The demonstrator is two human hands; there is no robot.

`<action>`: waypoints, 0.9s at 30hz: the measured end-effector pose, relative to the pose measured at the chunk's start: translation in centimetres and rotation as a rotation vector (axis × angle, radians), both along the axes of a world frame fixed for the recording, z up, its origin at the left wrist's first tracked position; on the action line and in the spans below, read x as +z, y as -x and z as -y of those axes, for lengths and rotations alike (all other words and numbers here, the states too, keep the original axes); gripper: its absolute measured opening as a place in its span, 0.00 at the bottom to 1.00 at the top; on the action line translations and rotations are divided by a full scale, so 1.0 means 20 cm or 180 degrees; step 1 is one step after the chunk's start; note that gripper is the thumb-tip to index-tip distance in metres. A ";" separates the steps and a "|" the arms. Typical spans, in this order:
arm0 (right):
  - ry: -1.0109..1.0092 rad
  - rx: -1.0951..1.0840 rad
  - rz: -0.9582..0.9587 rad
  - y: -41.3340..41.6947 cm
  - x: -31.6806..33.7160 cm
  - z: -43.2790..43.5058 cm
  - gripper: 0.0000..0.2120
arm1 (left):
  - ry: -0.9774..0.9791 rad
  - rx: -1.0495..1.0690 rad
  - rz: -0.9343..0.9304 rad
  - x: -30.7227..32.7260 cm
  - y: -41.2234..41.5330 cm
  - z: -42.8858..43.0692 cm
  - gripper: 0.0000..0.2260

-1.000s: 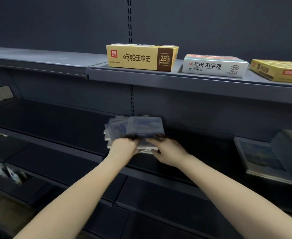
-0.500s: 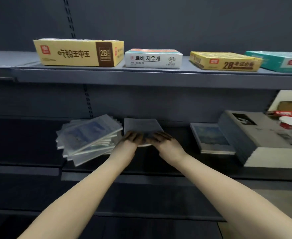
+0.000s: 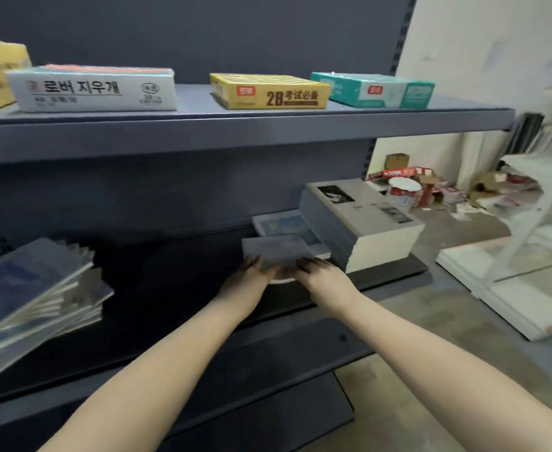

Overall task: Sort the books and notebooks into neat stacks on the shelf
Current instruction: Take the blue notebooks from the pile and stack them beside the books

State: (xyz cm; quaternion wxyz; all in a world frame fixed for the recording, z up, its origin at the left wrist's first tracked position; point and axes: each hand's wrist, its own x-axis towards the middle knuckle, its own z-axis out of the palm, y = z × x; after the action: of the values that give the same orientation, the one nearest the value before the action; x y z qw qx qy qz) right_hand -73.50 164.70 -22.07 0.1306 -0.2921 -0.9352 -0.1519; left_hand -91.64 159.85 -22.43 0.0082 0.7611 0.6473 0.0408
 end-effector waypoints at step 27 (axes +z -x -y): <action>0.0534 -0.1408 -0.0127 0.02 -0.27 -0.41 0.16 | 0.0159 0.0197 -0.0210 -0.17 -0.17 -0.45 0.29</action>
State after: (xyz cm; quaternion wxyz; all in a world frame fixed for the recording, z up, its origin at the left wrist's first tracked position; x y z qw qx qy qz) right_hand -73.96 172.99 -27.55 0.0878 -0.5027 -0.8550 -0.0927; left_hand -88.16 168.87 -25.80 0.0046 0.7412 0.6712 -0.0002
